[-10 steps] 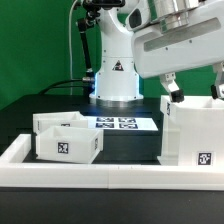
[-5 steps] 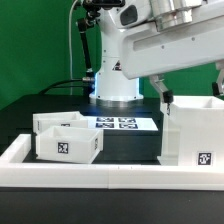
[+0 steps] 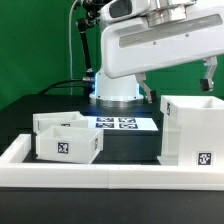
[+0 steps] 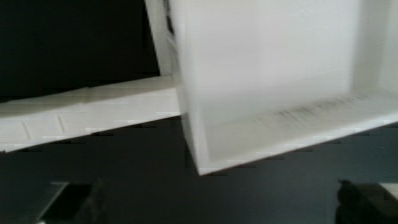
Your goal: Assemble drawer
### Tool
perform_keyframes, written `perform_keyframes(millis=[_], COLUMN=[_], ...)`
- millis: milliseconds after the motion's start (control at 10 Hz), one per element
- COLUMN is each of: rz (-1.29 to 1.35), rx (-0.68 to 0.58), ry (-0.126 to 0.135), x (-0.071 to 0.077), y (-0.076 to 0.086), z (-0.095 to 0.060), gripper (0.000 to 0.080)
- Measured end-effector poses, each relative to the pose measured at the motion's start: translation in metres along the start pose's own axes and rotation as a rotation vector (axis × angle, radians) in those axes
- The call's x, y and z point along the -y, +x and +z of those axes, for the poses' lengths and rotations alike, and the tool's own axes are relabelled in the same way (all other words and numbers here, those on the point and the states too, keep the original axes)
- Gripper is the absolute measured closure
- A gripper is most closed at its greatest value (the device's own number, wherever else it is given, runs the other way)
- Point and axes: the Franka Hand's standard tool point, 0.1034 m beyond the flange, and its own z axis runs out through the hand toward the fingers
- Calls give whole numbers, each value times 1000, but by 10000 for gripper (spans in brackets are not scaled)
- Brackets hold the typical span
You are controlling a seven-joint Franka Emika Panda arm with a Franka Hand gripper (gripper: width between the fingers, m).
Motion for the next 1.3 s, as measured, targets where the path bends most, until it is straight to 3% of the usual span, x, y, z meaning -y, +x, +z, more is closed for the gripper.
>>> perform_keyframes(millis=[100, 500, 600, 900, 1000, 1100, 1300], rz=[-78, -169, -153, -146, -139, -122, -108], rx=[0, 3, 10, 34, 109, 172, 233], ry=[-6, -43, -45, -43, -26, -39, -125], x=[-15, -103, -115, -112, -107, -107, -114], y=[-4, -25, -28, -30, -36, -37, -46], z=[-3, -15, -16, -14, -13, -12, -6], gripper=[151, 151, 151, 151, 151, 151, 151])
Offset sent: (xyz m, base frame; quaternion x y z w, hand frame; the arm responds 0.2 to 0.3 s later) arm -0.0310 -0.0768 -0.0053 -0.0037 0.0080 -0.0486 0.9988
